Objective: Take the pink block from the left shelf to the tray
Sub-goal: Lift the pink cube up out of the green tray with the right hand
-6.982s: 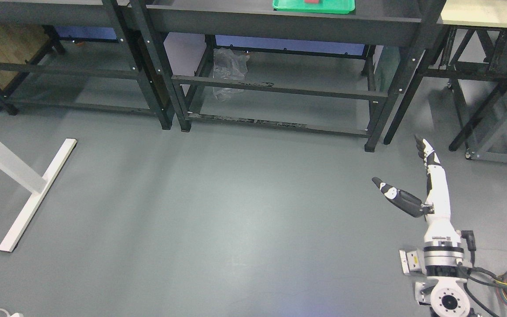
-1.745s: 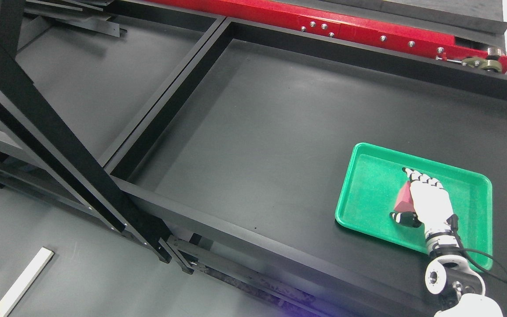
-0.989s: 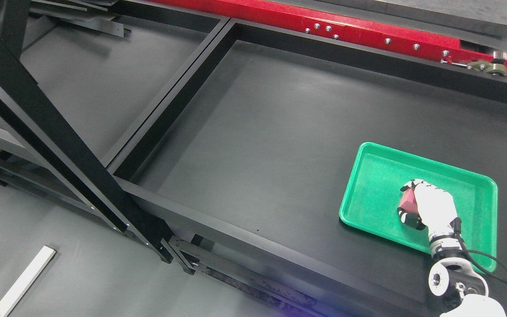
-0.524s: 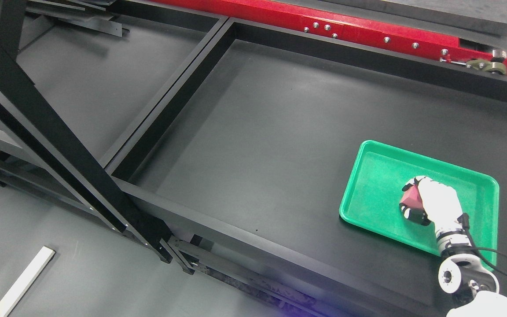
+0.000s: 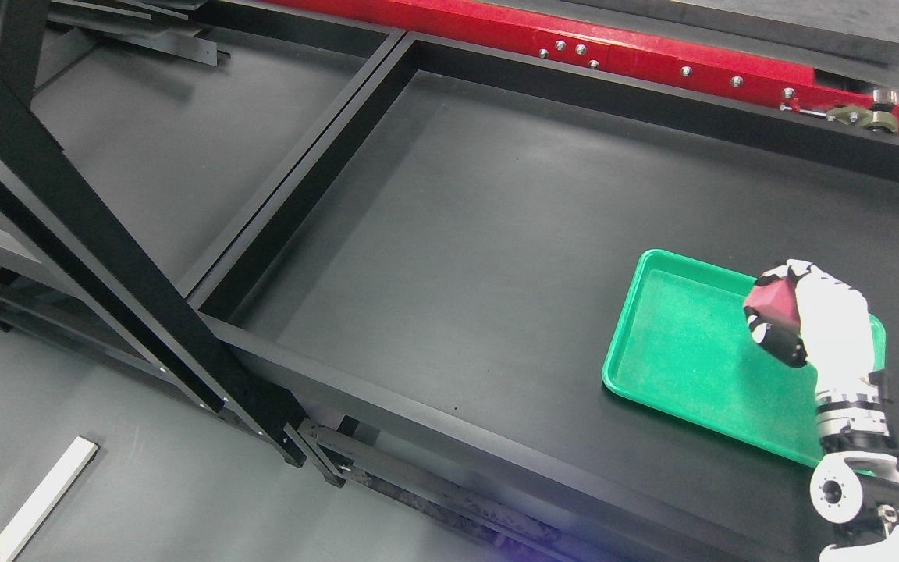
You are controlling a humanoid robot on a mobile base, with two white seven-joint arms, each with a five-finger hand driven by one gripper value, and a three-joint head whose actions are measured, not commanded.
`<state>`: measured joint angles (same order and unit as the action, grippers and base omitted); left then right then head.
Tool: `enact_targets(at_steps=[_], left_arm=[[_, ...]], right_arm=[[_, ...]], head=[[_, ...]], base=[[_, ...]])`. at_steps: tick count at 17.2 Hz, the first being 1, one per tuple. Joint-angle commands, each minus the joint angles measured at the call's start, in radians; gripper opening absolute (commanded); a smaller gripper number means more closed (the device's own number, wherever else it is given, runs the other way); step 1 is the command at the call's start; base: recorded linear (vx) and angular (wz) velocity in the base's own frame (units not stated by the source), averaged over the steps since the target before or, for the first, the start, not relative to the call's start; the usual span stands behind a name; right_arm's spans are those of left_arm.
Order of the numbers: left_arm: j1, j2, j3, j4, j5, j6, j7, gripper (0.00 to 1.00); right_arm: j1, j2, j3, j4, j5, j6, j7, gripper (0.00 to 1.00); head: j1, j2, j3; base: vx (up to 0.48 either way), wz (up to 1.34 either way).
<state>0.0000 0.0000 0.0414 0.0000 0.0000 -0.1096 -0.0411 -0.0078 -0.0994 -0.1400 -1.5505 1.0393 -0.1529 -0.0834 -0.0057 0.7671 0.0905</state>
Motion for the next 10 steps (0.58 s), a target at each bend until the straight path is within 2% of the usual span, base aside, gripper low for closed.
enact_targets(at_steps=[1, 10], left_arm=[[-0.023, 0.017, 0.0, -0.017, -0.002, 0.001, 0.0, 1.0], [-0.023, 0.017, 0.0, -0.017, -0.002, 0.001, 0.0, 1.0]], right_arm=[[0.023, 0.006, -0.089, -0.134, -0.073, -0.016, -0.007, 0.04], [0.037, 0.012, -0.087, -0.148, -0.091, -0.016, -0.007, 0.03]], head=[[0.0, 0.0, 0.0], [0.0, 0.0, 0.0]], base=[[0.0, 0.0], [-0.023, 0.06]])
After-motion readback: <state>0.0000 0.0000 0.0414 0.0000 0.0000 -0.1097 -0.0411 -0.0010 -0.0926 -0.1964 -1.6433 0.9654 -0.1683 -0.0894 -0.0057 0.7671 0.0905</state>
